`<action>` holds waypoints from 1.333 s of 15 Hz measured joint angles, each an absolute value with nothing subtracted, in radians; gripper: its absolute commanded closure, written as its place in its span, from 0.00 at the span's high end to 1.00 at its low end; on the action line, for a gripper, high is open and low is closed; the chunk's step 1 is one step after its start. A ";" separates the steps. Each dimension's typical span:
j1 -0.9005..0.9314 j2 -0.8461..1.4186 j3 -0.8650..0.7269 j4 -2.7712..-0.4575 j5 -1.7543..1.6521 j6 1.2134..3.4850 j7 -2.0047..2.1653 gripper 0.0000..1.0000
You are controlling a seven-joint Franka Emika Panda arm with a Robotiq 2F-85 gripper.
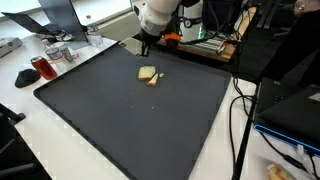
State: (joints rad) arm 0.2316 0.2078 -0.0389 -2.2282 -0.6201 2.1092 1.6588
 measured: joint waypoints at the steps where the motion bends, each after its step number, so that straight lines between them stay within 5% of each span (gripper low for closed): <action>1: 0.240 0.212 -0.021 -2.211 -0.639 2.063 1.681 0.01; 8: 0.274 0.302 0.080 -2.103 -0.662 1.865 1.715 0.01; 20: 0.270 0.464 0.068 -2.024 -0.652 1.842 1.706 0.01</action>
